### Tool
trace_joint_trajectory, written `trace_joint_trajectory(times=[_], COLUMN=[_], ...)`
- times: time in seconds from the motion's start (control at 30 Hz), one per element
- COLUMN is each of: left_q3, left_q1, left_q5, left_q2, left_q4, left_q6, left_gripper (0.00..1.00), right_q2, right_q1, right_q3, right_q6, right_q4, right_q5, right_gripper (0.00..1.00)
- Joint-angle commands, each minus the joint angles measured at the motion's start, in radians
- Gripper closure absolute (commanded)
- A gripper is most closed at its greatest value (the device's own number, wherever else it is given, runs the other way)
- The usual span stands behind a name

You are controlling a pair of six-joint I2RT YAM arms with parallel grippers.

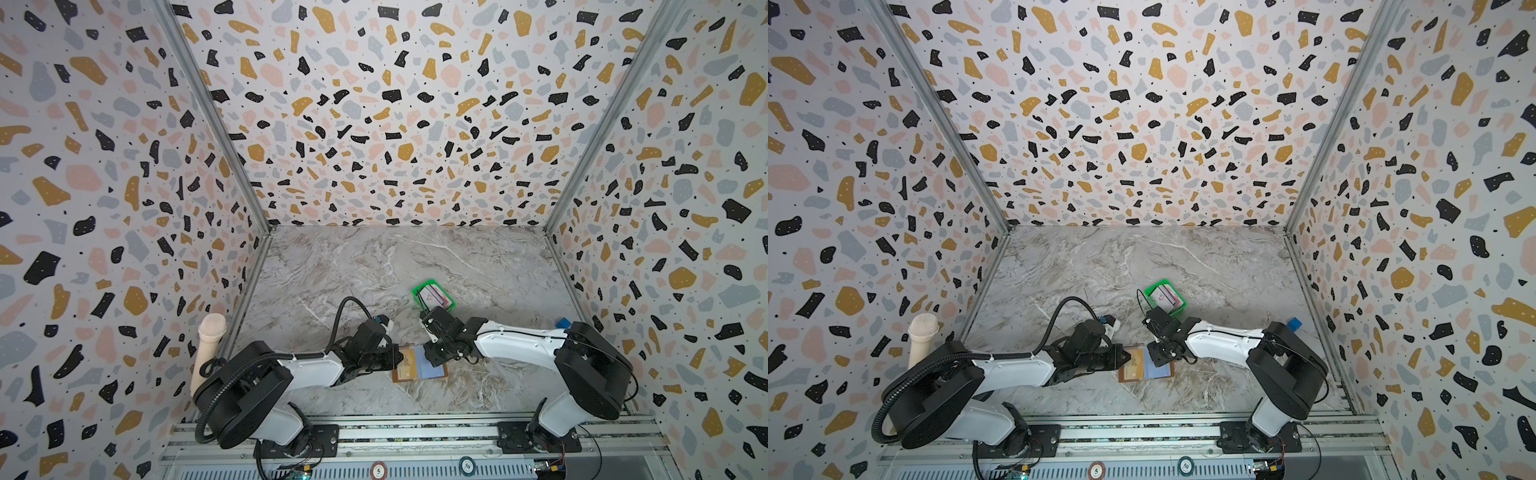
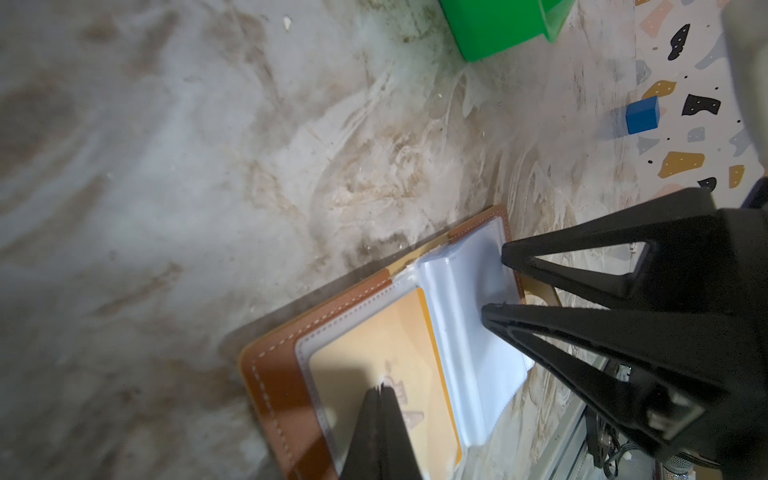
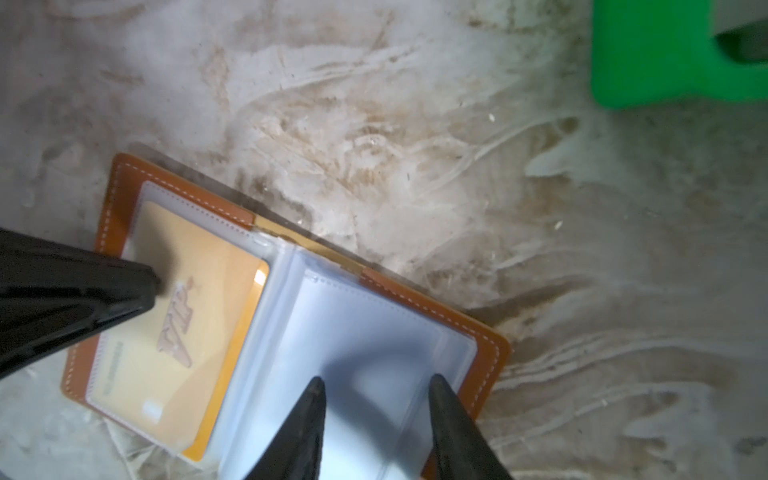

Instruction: Put the credit cards into the card holder

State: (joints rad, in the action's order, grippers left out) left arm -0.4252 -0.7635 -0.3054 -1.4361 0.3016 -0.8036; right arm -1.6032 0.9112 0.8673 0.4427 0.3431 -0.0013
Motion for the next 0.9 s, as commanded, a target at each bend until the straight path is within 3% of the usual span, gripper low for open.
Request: trace_joint_trajectory(times=[0.0, 0.4, 0.5, 0.57, 0.73, 0.87], left_q3=[0.014, 0.013, 0.011, 0.011, 0.011, 0.014], left_q1=[-0.005, -0.005, -0.005, -0.005, -0.004, -0.004], left_q5=[0.0, -0.006, -0.008, -0.009, -0.011, -0.011], left_q2=[0.014, 0.007, 0.008, 0.009, 0.008, 0.009], left_q4=[0.008, 0.01, 0.01, 0.01, 0.011, 0.012], left_q6=[0.008, 0.012, 0.011, 0.01, 0.012, 0.012], left_gripper=[1.0, 1.0, 1.0, 1.0, 1.0, 1.0], right_q2=[-0.038, -0.093, -0.085, -0.073, -0.067, -0.066], right_q1=[0.028, 0.069, 0.072, 0.072, 0.072, 0.077], right_q3=[0.034, 0.052, 0.064, 0.074, 0.084, 0.078], right_q6=[-0.012, -0.013, -0.016, -0.017, -0.019, -0.016], right_q4=[0.052, 0.111, 0.121, 0.128, 0.134, 0.128], right_q5=[0.045, 0.153, 0.17, 0.182, 0.188, 0.186], right_gripper=[0.57, 0.79, 0.81, 0.8, 0.61, 0.59])
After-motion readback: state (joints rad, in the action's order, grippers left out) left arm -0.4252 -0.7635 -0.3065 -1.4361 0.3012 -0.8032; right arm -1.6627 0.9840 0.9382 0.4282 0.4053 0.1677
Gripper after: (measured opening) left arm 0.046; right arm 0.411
